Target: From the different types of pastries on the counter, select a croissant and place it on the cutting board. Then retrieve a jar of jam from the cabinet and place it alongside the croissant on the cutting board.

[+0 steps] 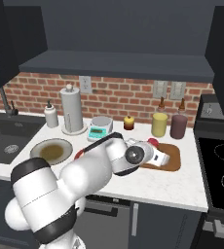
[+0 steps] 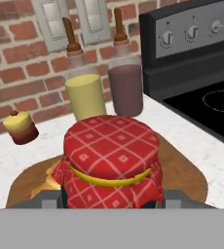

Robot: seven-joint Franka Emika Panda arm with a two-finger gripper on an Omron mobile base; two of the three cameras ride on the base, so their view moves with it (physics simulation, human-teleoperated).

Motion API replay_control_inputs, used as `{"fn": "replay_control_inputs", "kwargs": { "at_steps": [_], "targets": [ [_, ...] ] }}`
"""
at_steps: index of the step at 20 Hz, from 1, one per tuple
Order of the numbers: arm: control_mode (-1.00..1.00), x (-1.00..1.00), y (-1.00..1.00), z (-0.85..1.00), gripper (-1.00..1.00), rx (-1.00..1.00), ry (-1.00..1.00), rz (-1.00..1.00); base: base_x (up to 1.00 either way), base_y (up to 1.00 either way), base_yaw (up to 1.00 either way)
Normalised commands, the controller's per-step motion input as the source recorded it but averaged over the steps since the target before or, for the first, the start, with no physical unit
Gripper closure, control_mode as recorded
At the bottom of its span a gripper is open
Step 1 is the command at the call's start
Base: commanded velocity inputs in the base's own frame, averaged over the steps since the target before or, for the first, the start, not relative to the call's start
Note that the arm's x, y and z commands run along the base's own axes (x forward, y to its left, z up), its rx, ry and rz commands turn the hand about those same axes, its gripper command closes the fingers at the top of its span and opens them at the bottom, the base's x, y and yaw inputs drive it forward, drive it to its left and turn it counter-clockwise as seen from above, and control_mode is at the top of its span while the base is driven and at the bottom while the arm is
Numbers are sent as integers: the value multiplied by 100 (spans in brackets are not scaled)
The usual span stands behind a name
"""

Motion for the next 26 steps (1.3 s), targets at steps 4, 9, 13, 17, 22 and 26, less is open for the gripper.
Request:
{"fn": "replay_control_inputs", "kwargs": {
  "at_steps": [4,9,13,17,22,26],
  "targets": [
    [-100,0,0,0,100,-1,0,-4,0,0,0],
    [-100,23,0,0,100,-1,0,0,0,0,0],
    [-100,29,-10,-1,100,-4,5,0,0,0,0],
    [-100,4,-19,-21,100,-12,2,0,0,0,0],
    [-100,7,-18,-32,100,-16,0,0,0,0,0],
    [-100,3,-3,-5,100,-4,0,0,0,0,0]
  ]
}}
